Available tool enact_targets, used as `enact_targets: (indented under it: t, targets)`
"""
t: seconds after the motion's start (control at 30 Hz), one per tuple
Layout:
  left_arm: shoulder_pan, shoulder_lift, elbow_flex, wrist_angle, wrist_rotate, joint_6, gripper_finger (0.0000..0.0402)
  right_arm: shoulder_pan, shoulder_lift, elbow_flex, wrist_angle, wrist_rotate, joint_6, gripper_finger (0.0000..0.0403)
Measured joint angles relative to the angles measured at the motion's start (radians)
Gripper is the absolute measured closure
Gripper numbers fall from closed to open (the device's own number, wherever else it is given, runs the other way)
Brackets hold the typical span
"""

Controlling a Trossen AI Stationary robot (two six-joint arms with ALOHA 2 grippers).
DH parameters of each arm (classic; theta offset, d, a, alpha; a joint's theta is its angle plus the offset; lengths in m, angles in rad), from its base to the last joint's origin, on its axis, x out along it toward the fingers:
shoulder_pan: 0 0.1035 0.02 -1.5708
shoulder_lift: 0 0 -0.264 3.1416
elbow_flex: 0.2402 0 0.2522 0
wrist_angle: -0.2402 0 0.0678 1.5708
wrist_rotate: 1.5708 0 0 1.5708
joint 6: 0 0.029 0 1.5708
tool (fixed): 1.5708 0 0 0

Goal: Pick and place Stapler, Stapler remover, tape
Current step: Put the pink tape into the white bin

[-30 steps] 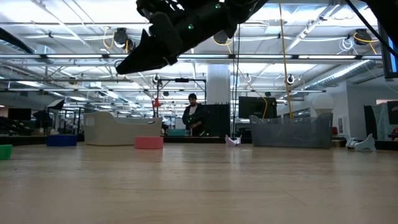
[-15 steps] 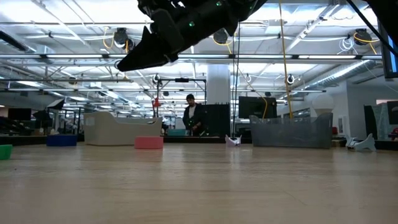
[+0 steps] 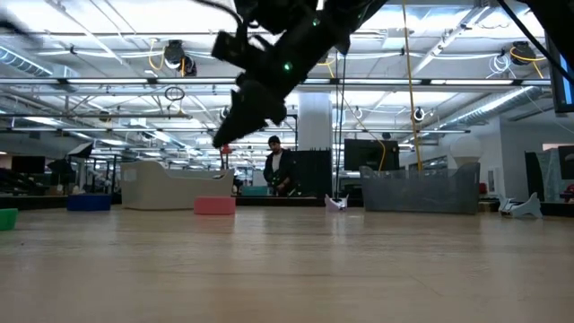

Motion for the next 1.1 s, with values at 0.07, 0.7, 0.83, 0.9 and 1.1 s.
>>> enact_targets:
  t: [0.07,0.7,0.83,0.9,1.1]
  targets:
    - [0.001,-0.044,0.020,-0.009,-0.130,0.000,0.0274,-0.003,0.000,0.000,-0.028,0.048,-0.026,0.0314]
    - [-0.064,-0.420,0.065,0.106,-1.150,0.347,0.0289,-0.083,0.004,0.000,0.056,-0.001,-0.241,0.0300]
    - [-0.079,-0.464,0.065,0.126,-1.224,0.418,0.0289,-0.104,0.004,0.000,0.051,-0.021,-0.253,0.0268]
    - [-0.084,-0.478,0.065,0.137,-1.250,0.455,0.0289,-0.112,0.004,0.000,0.048,-0.029,-0.260,0.0251]
    - [-0.084,-0.492,0.065,0.140,-1.302,0.511,0.0289,-0.138,0.004,0.000,0.014,-0.094,-0.254,0.0233]
